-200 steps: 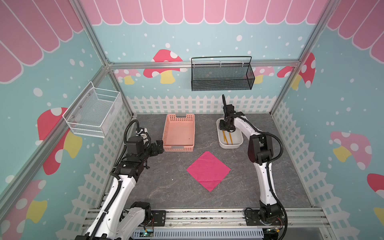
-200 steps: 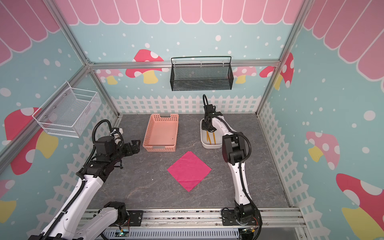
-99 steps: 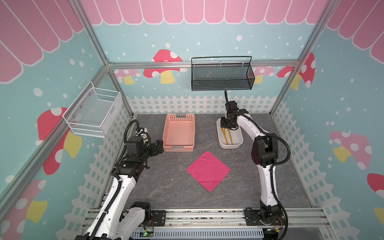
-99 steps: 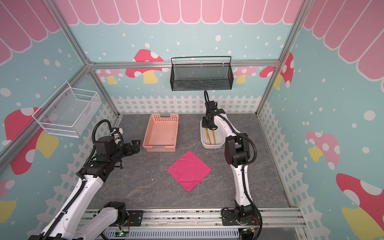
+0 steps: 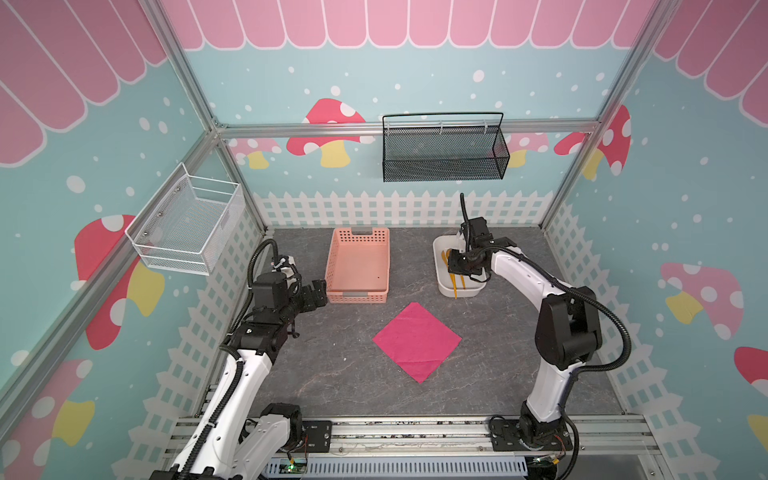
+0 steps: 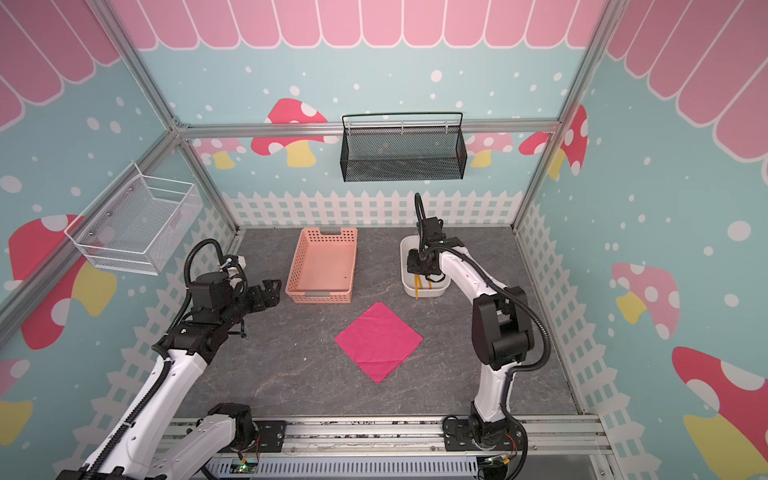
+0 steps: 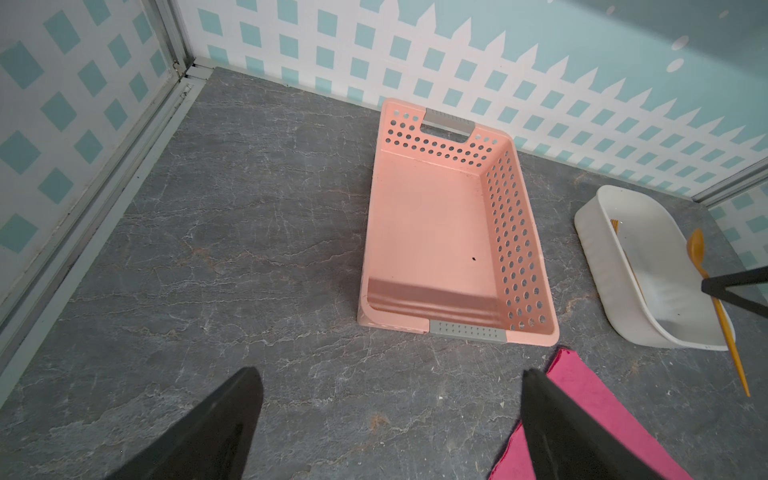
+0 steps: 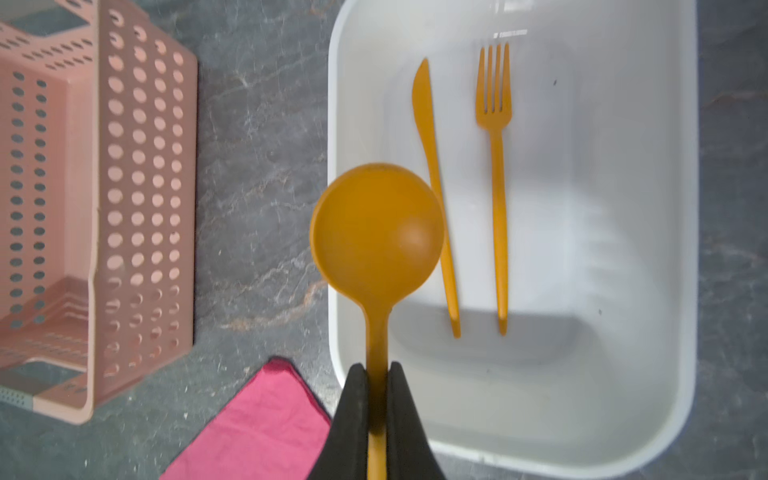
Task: Place the utensils on the paper napkin and roll it up
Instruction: 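Lift the yellow spoon and carry it over the napkin with the right gripper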
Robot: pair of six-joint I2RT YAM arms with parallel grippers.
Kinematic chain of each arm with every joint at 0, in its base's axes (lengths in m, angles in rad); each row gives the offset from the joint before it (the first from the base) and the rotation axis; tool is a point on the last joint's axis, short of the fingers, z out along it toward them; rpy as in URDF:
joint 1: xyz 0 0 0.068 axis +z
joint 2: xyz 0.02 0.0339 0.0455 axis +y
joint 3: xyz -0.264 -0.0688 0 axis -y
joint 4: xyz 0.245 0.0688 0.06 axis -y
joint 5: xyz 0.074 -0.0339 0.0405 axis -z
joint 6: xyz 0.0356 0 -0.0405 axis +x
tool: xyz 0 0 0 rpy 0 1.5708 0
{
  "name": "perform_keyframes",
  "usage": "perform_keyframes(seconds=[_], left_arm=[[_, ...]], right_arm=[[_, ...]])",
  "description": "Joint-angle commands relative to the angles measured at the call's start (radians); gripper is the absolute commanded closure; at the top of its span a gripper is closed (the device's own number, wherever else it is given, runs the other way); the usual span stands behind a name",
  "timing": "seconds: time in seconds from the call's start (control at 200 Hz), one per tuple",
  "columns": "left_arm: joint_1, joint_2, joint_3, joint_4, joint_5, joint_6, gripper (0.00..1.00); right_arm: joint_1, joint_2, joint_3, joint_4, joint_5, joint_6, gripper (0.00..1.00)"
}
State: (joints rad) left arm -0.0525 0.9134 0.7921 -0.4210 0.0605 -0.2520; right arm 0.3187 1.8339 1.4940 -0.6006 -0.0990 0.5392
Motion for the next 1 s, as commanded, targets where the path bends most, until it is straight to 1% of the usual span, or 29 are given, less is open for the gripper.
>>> perform_keyframes(seconds=[0.0, 0.165, 0.355, 0.48, 0.721, 0.996], left_arm=[[0.006, 0.004, -0.01, 0.018, 0.024, -0.013, 0.02], [0.007, -0.002, -0.012, 0.025, 0.033, -0.019, 0.02], [0.008, -0.013, -0.023, 0.044, 0.067, -0.04, 0.02], [0.006, -0.016, -0.026, 0.05, 0.09, -0.051, 0.02], [0.006, -0.04, -0.045, 0.074, 0.108, -0.084, 0.02], [0.0, -0.1, -0.067, 0.079, 0.092, -0.097, 0.01]], right_arm=[[0.045, -0.068, -0.078, 0.064, -0.005, 0.053, 0.95], [0.138, -0.136, -0.195, 0.097, 0.049, 0.127, 0.95], [0.255, -0.15, -0.27, 0.117, 0.068, 0.222, 0.95], [0.319, -0.153, -0.316, 0.134, 0.109, 0.288, 0.95], [0.418, -0.119, -0.333, 0.149, 0.133, 0.393, 0.95], [0.498, -0.058, -0.306, 0.157, 0.159, 0.486, 0.95]])
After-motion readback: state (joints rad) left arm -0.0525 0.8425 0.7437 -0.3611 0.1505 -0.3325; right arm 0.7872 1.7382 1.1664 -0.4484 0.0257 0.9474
